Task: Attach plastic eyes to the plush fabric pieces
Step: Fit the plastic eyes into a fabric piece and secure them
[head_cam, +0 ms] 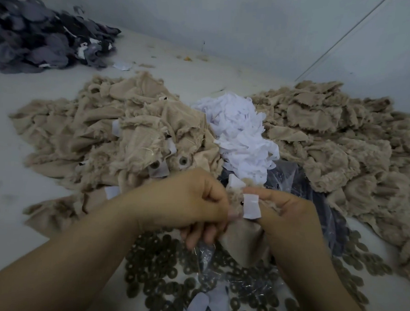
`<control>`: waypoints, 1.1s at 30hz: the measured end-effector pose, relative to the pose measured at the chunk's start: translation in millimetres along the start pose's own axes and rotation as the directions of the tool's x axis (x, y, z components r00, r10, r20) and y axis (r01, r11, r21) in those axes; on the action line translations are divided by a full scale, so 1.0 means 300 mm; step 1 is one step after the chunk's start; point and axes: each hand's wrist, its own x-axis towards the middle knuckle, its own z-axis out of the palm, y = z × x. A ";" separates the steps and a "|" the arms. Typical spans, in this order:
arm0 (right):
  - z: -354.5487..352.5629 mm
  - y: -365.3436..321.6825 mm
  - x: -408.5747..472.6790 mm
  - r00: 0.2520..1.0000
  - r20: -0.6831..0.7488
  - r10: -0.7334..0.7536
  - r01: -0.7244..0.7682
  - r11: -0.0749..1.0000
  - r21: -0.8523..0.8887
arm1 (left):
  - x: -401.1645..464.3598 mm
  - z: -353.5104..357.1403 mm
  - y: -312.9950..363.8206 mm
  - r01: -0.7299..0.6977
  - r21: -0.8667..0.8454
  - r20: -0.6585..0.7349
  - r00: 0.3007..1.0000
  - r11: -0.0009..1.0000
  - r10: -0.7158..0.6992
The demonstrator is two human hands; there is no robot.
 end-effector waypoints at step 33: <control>-0.006 0.057 0.023 0.969 -0.098 -0.226 0.181 0.923 -0.339 | 0.062 0.017 0.003 -0.357 -0.347 -0.439 0.879 0.868 0.186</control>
